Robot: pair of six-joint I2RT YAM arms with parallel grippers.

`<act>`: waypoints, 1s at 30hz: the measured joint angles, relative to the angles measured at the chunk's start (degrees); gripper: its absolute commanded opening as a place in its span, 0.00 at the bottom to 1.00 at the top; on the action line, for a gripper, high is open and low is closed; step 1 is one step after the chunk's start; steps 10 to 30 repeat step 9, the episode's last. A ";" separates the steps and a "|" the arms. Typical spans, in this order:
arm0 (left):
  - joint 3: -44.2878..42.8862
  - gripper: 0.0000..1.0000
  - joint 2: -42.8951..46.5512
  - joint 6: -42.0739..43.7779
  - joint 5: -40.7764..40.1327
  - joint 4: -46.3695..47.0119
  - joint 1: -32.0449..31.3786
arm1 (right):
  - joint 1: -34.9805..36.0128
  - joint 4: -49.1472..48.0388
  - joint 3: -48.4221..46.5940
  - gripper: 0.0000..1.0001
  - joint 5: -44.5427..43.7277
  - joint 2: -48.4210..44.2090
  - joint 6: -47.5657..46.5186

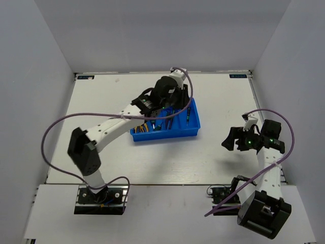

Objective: Sort the tools into containers

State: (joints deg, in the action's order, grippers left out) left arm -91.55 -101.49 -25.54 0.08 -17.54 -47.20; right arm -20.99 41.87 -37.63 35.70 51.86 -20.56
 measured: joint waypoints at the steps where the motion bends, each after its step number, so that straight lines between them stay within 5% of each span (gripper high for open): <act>1: 0.94 0.72 2.58 3.30 -1.46 -0.79 -0.28 | 0.00 -0.11 -0.13 0.91 -0.20 -0.26 0.79; 4: 3.74 0.99 8.17 10.34 -8.90 -3.72 -0.50 | 0.00 -1.51 -0.39 0.91 -1.88 -2.14 3.32; 9: 14.95 0.99 14.60 16.85 -15.43 -5.29 1.11 | 0.00 -4.02 -0.63 0.91 -5.27 -4.37 6.69; 30: 14.95 0.99 14.60 16.85 -15.43 -5.29 1.11 | 0.00 -4.02 -0.63 0.91 -5.27 -4.37 6.69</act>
